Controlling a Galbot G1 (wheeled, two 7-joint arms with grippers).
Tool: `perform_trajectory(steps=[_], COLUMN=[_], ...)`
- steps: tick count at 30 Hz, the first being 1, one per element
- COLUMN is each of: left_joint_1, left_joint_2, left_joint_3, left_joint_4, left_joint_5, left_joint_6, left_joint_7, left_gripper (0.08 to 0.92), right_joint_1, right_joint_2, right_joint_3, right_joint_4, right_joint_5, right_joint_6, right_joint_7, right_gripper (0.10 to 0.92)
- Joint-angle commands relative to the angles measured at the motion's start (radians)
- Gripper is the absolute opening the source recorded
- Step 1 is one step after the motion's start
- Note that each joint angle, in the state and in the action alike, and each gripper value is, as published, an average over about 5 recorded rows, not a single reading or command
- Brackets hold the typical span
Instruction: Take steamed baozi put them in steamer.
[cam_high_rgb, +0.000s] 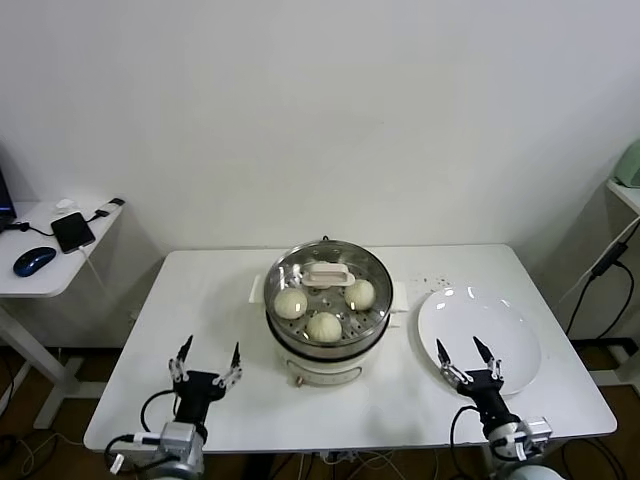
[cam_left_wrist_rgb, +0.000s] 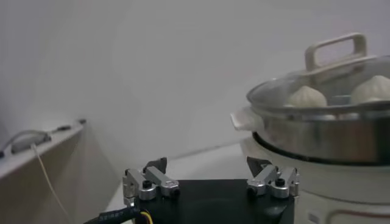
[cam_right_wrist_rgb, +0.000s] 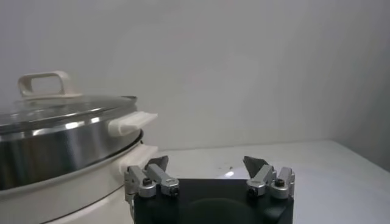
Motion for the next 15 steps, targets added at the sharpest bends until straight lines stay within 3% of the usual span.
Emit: perform_trajectory(steps=[1,15], left_joint_1=[0.130,0.133], left_joint_2=[0.001,0.007], left_joint_3=[0.028,0.012], left_joint_4=[-0.053,-0.096], left_joint_5=[-0.142,-0.169], left_joint_6=[0.031,0.016], left_joint_7=[-0.007,0.015], left_gripper=[0.823,0.823], right_joint_1=[-0.084,-0.112], right_joint_2=[-0.054,-0.036], right_joint_3=[0.006,0.044], right_joint_4=[0.122,0.156], right_joint_5=[-0.014,-0.021], right_joint_6=[-0.101,-0.133], right_joint_7=[-0.016,-0.038], right_gripper=[0.823,0.823])
